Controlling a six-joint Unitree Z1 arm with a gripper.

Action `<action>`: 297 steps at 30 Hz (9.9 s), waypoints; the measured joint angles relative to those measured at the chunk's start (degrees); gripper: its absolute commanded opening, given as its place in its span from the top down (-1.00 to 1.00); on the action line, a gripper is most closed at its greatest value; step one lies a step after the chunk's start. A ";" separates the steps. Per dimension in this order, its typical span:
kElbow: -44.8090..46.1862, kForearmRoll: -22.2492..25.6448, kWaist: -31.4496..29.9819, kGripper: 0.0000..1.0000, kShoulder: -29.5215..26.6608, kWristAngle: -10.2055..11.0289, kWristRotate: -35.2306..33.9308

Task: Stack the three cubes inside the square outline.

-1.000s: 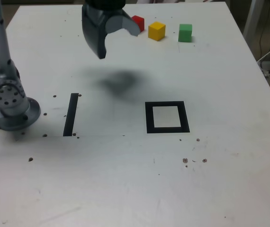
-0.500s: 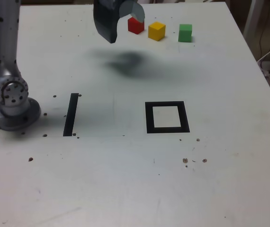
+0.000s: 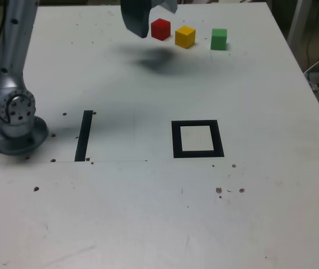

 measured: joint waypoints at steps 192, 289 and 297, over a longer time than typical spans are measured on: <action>23.83 -19.68 -42.97 -0.53 -1.47 -11.87 0.71; -35.73 8.62 1.05 -0.12 25.61 -8.19 7.28; -36.10 8.62 0.89 0.44 26.01 -7.74 7.18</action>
